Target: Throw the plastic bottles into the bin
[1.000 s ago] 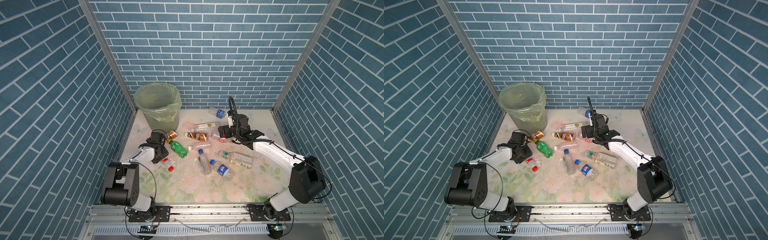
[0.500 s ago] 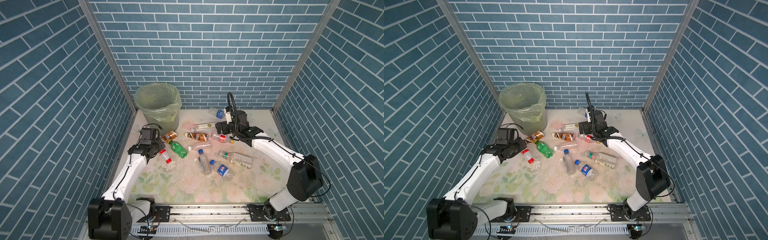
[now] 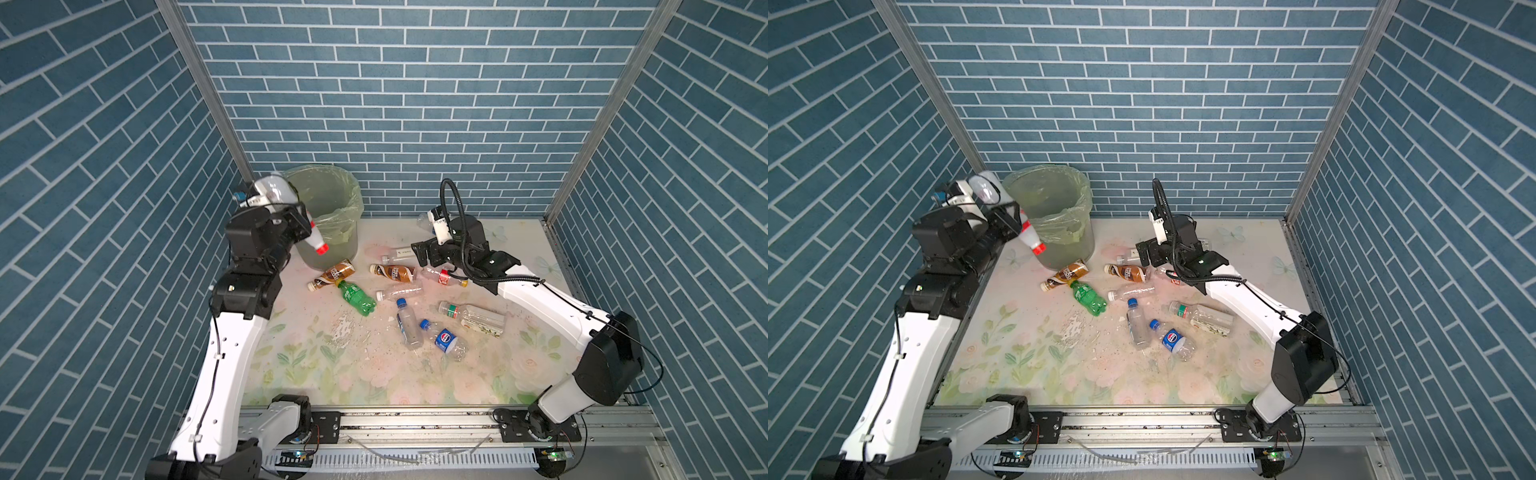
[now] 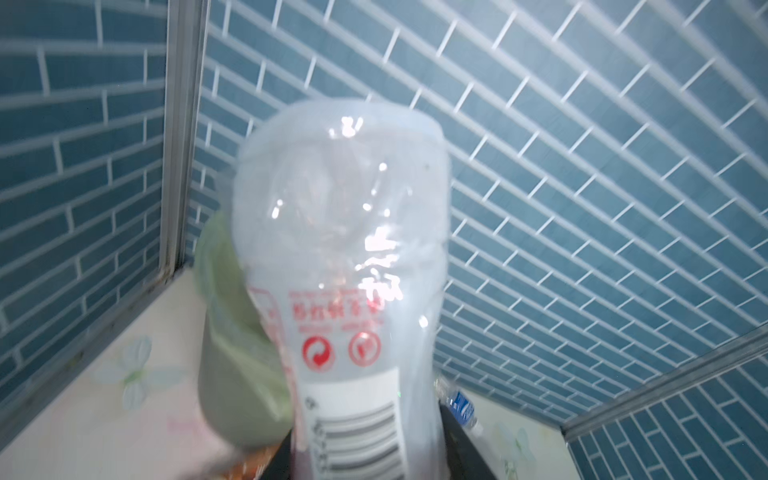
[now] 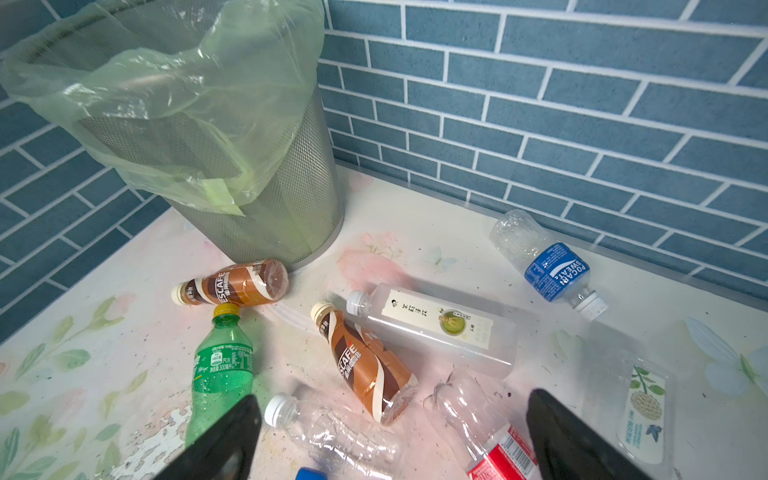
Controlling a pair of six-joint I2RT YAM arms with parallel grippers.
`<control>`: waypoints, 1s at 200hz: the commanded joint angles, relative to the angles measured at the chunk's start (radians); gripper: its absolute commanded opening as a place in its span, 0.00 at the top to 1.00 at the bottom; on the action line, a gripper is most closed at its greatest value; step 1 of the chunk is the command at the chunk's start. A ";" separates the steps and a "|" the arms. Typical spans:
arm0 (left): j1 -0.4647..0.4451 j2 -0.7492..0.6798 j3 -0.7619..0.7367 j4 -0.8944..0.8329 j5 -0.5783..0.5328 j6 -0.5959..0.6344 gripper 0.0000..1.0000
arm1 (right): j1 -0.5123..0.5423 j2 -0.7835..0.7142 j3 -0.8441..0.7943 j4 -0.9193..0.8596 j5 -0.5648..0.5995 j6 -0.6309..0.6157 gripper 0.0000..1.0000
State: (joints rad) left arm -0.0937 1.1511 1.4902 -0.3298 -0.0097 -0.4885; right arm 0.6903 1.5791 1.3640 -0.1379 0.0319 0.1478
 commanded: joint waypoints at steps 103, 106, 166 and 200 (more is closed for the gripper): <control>-0.006 0.551 0.684 0.137 -0.146 0.383 0.53 | 0.008 -0.097 -0.010 0.005 0.072 -0.044 0.01; -0.006 0.562 0.677 0.134 -0.151 0.387 0.53 | 0.007 -0.097 -0.010 0.004 0.070 -0.044 0.01; 0.006 0.748 0.763 -0.104 -0.199 0.365 0.01 | 0.007 -0.121 -0.035 0.008 0.066 -0.037 0.01; -0.019 0.714 0.731 -0.068 -0.191 0.364 0.01 | 0.008 -0.122 -0.049 0.010 0.067 -0.035 0.01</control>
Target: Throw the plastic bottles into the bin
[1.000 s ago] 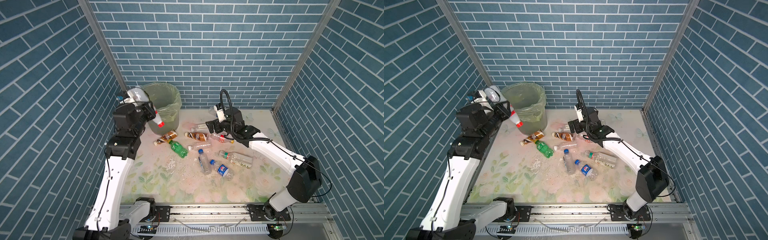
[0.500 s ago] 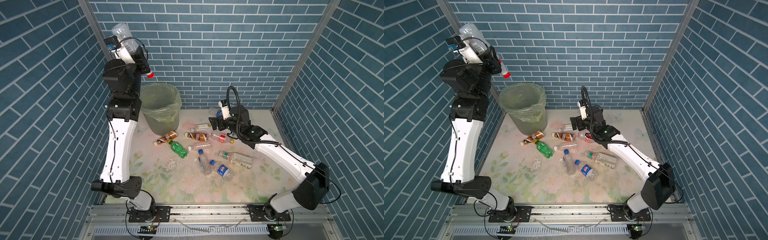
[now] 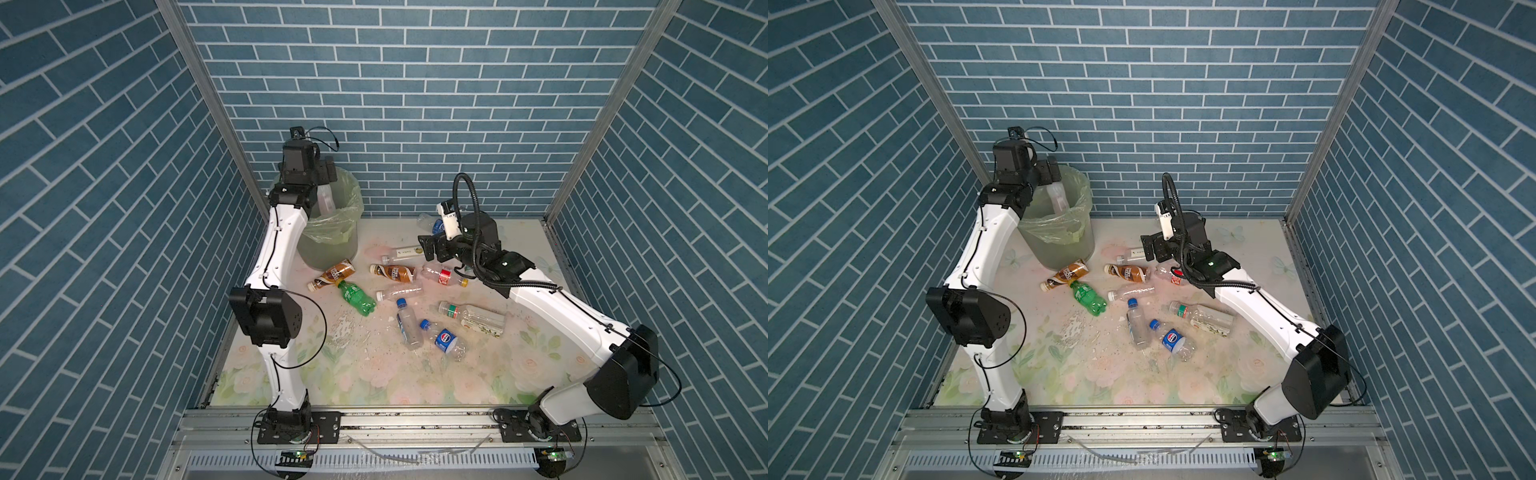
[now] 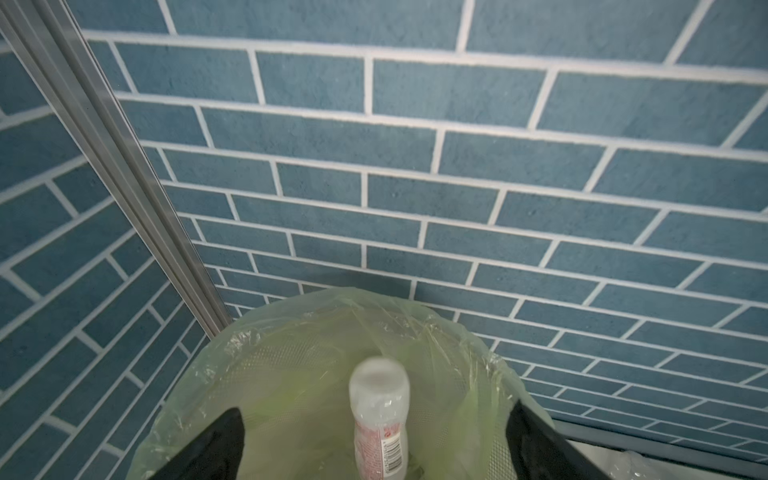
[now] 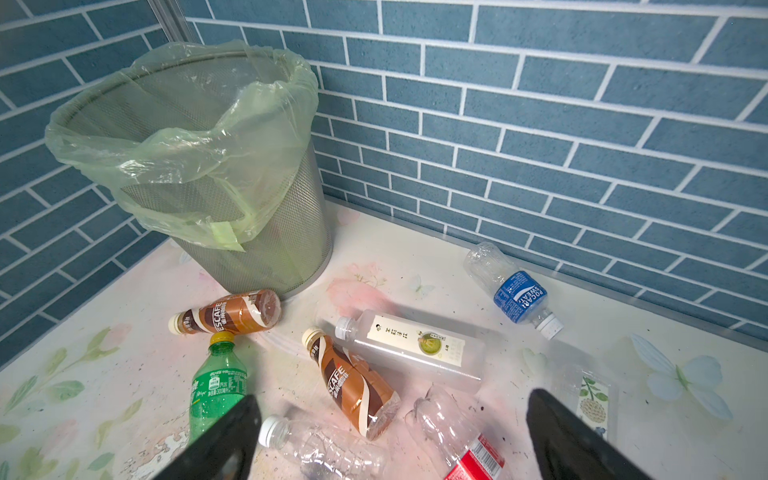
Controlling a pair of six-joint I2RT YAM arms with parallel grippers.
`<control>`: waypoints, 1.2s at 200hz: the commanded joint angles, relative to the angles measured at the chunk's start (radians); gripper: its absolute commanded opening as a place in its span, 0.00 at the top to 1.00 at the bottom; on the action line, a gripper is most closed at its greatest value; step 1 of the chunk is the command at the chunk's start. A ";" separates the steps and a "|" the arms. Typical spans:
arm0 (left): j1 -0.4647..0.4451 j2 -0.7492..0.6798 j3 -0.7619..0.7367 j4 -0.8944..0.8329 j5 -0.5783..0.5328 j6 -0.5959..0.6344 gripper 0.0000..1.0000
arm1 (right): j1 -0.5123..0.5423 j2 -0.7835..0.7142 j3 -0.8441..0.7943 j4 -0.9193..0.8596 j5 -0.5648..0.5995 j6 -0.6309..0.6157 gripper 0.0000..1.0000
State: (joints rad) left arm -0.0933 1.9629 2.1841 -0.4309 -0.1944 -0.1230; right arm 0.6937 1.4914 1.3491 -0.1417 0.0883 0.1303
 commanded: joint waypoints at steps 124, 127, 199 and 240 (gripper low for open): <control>-0.283 -0.094 0.076 -0.045 0.177 -0.078 0.01 | -0.096 -0.067 -0.070 -0.139 0.069 0.060 0.01; -0.293 -0.093 0.069 -0.043 0.190 -0.094 0.01 | -0.105 -0.071 -0.074 -0.147 0.070 0.066 0.01; -0.478 -0.041 -0.186 0.120 0.485 -0.513 0.01 | -0.203 -0.198 -0.225 -0.479 0.062 0.123 0.01; -0.499 -0.089 -0.433 0.295 0.523 -0.605 0.01 | -0.201 -0.228 -0.334 -0.565 -0.013 0.135 0.03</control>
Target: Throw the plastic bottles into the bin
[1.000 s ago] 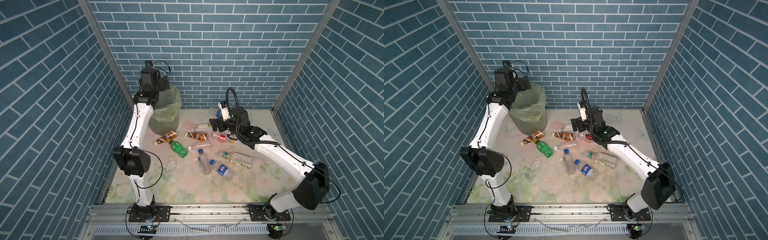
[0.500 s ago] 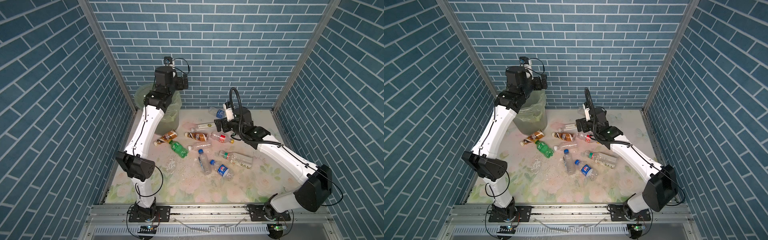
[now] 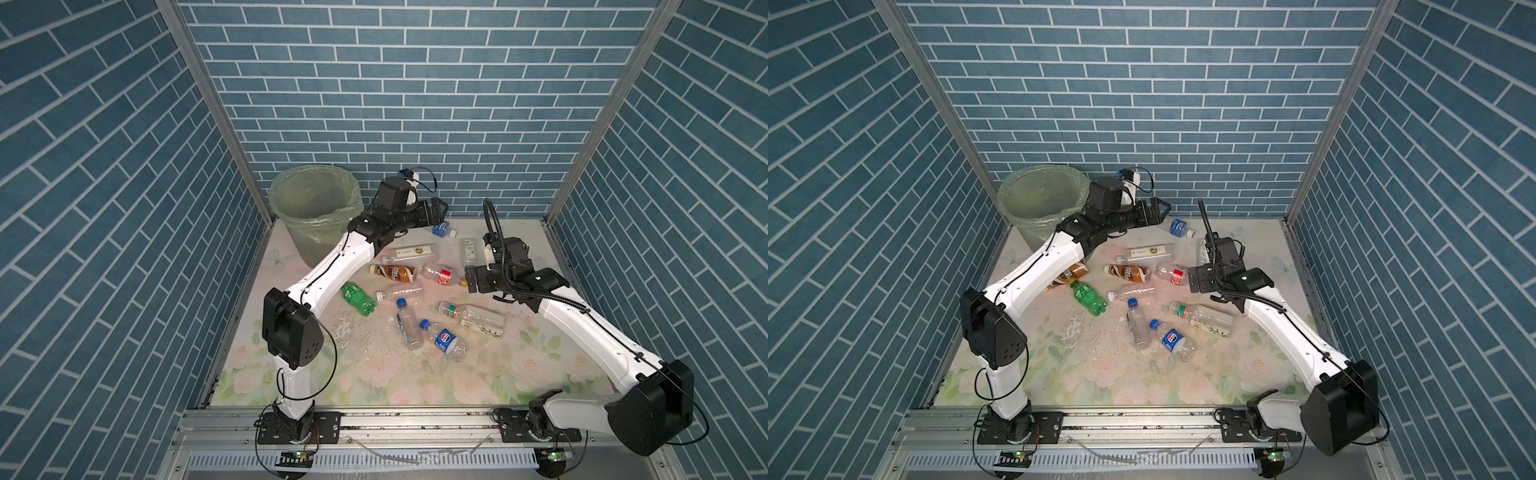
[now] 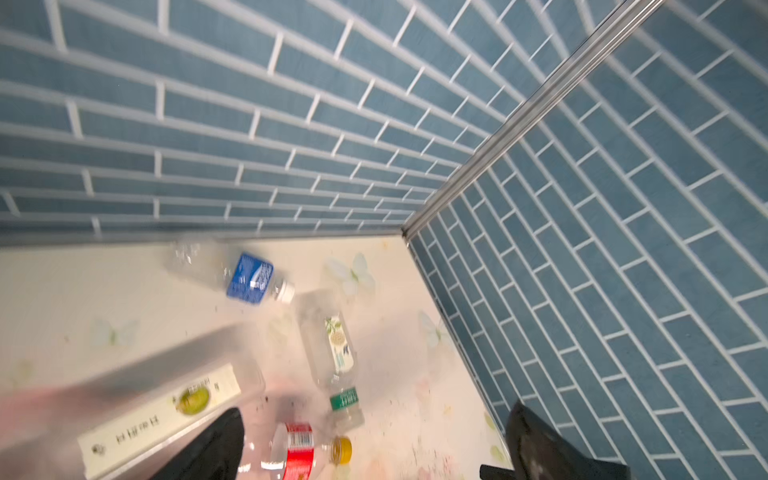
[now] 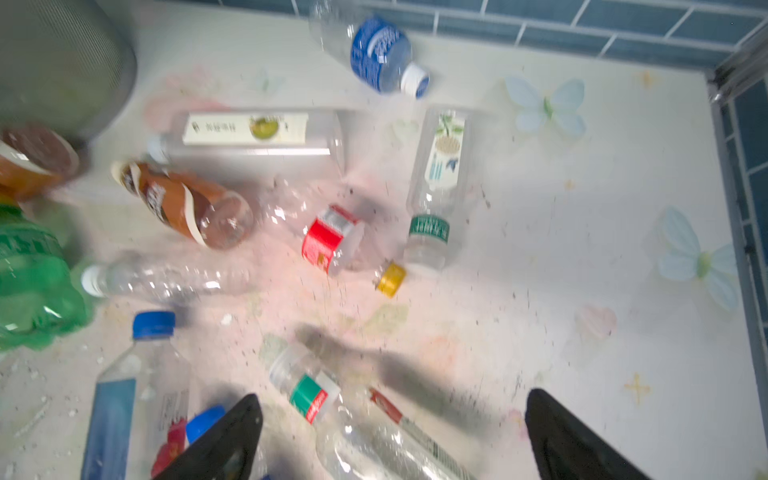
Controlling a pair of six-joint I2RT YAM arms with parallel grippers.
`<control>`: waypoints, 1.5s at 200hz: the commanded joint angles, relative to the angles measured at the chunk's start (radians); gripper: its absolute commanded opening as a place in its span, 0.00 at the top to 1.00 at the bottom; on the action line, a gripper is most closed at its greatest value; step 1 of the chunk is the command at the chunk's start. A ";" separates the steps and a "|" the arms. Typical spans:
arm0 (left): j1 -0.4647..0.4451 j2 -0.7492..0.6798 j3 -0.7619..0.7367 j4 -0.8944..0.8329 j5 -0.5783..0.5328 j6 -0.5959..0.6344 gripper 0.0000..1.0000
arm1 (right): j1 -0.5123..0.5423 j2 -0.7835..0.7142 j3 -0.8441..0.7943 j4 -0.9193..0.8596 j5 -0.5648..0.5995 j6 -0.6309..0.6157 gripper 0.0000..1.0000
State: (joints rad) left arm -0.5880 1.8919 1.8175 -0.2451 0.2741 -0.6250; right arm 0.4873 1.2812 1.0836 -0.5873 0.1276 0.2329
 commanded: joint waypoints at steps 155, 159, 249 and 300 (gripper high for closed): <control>-0.009 -0.057 -0.318 0.178 0.114 -0.173 0.01 | 0.042 0.236 -0.131 -0.149 0.029 0.006 0.05; -0.008 -0.058 -0.320 0.176 0.113 -0.174 0.01 | 0.042 0.237 -0.133 -0.147 0.031 0.006 0.05; -0.007 -0.053 -0.339 0.171 0.096 -0.192 0.01 | 0.042 0.271 -0.172 -0.085 0.001 0.019 0.17; -0.008 -0.045 -0.375 0.187 0.086 -0.234 0.01 | 0.042 0.267 -0.162 -0.092 -0.007 0.016 0.36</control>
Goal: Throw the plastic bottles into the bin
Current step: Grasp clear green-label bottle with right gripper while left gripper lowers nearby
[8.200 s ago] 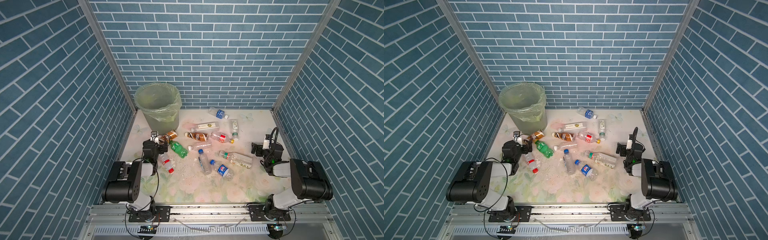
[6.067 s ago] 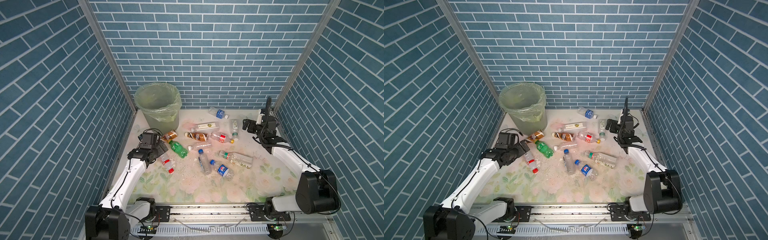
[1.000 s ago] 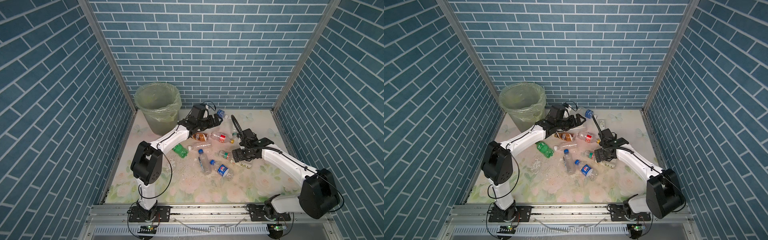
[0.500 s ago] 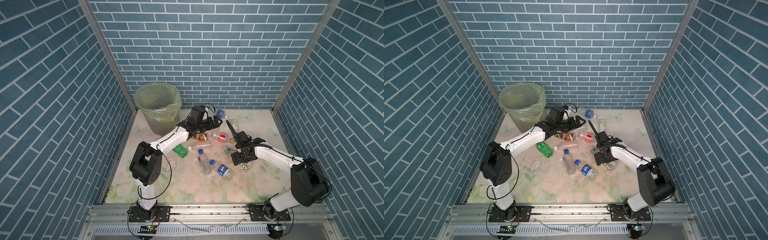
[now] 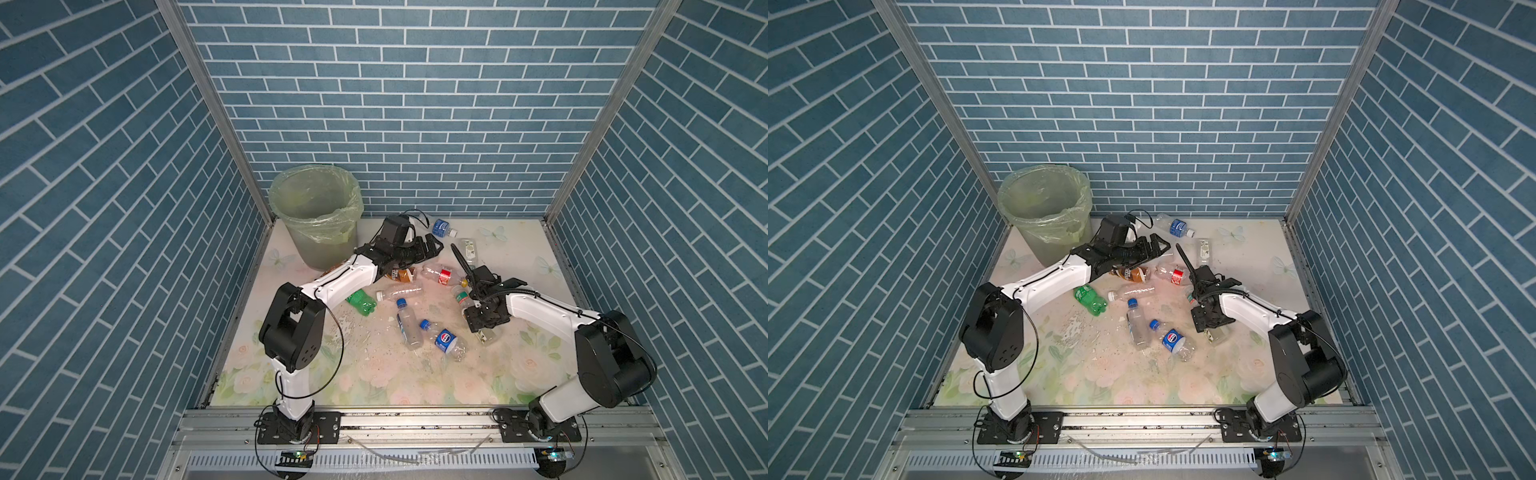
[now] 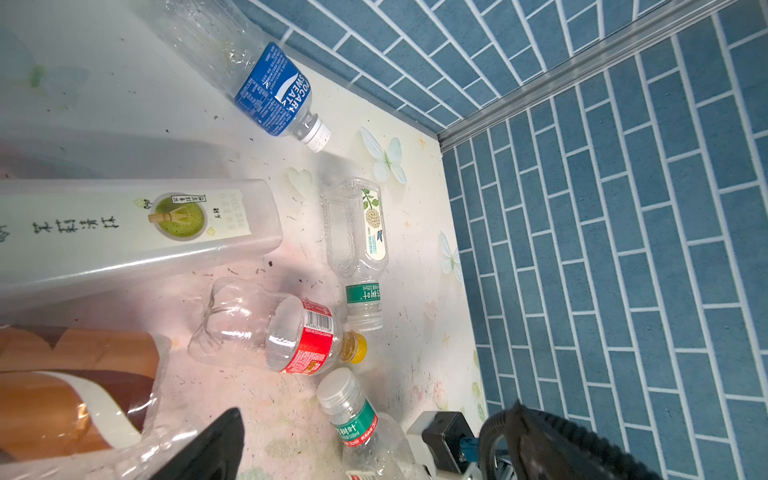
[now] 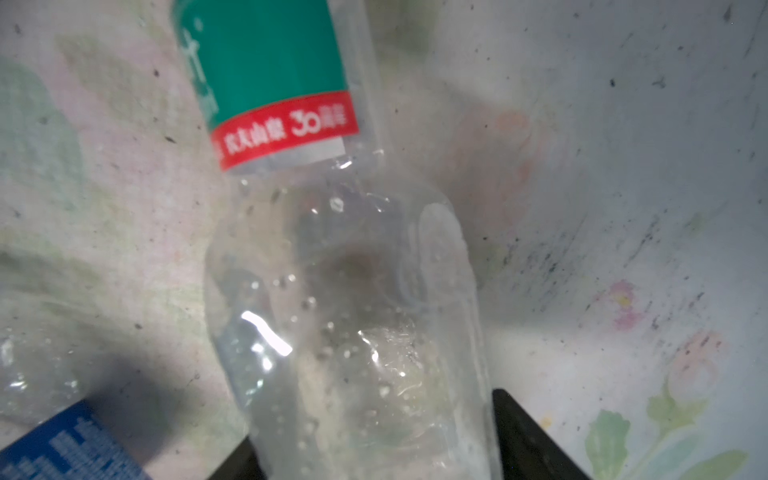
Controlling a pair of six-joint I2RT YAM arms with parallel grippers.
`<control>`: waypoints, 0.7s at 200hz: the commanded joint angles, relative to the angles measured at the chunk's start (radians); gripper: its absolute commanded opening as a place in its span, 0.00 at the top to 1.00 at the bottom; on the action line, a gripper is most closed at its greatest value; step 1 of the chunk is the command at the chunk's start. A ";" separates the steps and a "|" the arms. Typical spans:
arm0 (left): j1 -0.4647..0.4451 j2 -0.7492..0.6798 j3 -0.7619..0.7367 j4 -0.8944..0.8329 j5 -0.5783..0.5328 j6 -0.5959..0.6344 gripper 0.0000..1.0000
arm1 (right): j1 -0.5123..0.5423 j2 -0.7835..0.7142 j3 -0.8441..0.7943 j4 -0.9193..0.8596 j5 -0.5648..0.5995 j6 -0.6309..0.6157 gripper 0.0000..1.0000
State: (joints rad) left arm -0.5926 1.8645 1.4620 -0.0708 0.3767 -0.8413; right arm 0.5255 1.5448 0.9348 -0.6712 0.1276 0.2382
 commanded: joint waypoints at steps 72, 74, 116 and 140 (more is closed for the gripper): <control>-0.004 -0.016 0.024 -0.027 -0.011 -0.019 0.01 | 0.003 -0.052 -0.001 -0.025 -0.027 0.009 0.47; -0.003 -0.016 0.026 -0.028 -0.012 -0.018 0.01 | 0.004 -0.054 0.000 -0.025 -0.028 0.009 0.47; -0.001 0.002 0.062 -0.049 -0.009 -0.042 0.01 | 0.003 -0.122 0.064 -0.051 -0.030 -0.007 0.49; 0.006 0.033 0.104 -0.054 0.026 -0.088 0.01 | 0.003 -0.128 0.121 -0.042 -0.018 -0.022 0.49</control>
State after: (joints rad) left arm -0.5919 1.8668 1.5070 -0.1123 0.3729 -0.8856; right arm 0.5255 1.4425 0.9676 -0.6979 0.1013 0.2352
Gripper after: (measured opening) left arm 0.994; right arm 0.514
